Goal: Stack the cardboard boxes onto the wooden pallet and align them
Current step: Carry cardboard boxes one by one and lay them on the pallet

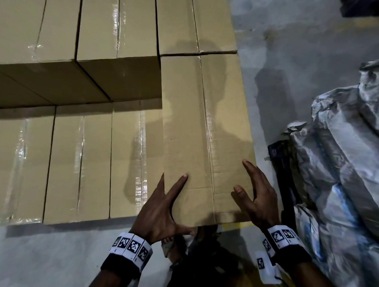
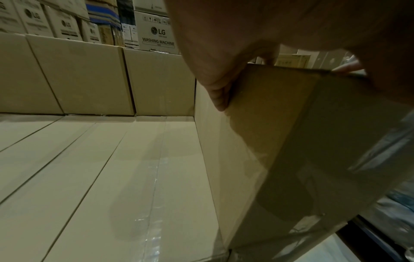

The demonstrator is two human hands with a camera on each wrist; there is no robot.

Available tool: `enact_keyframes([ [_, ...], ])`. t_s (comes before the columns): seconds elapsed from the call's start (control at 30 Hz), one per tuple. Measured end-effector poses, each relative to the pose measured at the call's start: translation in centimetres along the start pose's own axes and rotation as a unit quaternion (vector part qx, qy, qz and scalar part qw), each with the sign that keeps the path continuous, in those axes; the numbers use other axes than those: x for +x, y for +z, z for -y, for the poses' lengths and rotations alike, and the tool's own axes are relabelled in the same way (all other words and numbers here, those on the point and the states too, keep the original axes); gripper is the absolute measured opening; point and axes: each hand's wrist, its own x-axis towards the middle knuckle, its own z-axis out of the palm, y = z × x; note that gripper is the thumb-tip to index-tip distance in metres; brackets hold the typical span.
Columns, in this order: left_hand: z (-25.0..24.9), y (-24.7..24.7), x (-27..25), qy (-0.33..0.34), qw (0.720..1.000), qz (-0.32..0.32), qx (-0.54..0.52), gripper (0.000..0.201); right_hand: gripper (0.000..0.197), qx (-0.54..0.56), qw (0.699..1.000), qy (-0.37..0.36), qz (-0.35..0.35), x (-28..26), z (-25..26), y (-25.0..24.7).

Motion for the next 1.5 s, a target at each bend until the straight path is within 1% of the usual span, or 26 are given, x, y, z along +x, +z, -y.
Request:
enact_keyframes([
  [0.43, 0.3, 0.1, 0.3, 0.018, 1.0, -0.012, -0.017, 0.141, 0.079, 0.001, 1.0, -0.007, -0.008, 0.4, -0.3, 0.2],
  [0.73, 0.5, 0.4, 0.2, 0.023, 1.0, -0.018, 0.0, 0.14, 0.079, 0.004, 1.0, -0.005, -0.012, 0.5, -0.4, 0.3],
  [0.97, 0.6, 0.5, 0.2, 0.012, 1.0, -0.012, 0.014, 0.14, 0.077, 0.014, 1.0, 0.003, -0.017, 0.4, -0.6, 0.4],
  [1.17, 0.5, 0.4, 0.0, -0.02, 1.0, 0.001, 0.013, 0.137, 0.075, 0.006, 1.0, 0.0, -0.028, 0.4, -0.4, 0.3],
  [1.23, 0.6, 0.7, -0.1, -0.022, 1.0, -0.001, 0.009, 0.136, 0.075, 0.004, 1.0, 0.007, -0.02, 0.4, -0.5, 0.2],
  [1.33, 1.2, 1.0, -0.5, -0.021, 0.999, -0.013, -0.02, 0.138, 0.08, 0.032, 0.999, 0.032, 0.003, 0.1, -0.8, -0.6],
  [1.43, 2.2, 0.9, -1.3, -0.018, 0.998, -0.023, -0.058, 0.141, 0.087, 0.06, 0.995, 0.077, 0.011, -1.5, -1.1, -1.8],
  [1.5, 2.6, 0.7, -2.1, -0.024, 0.995, -0.024, -0.093, 0.144, 0.093, 0.053, 0.993, 0.102, 0.022, -3.1, -1.0, -2.5],
])
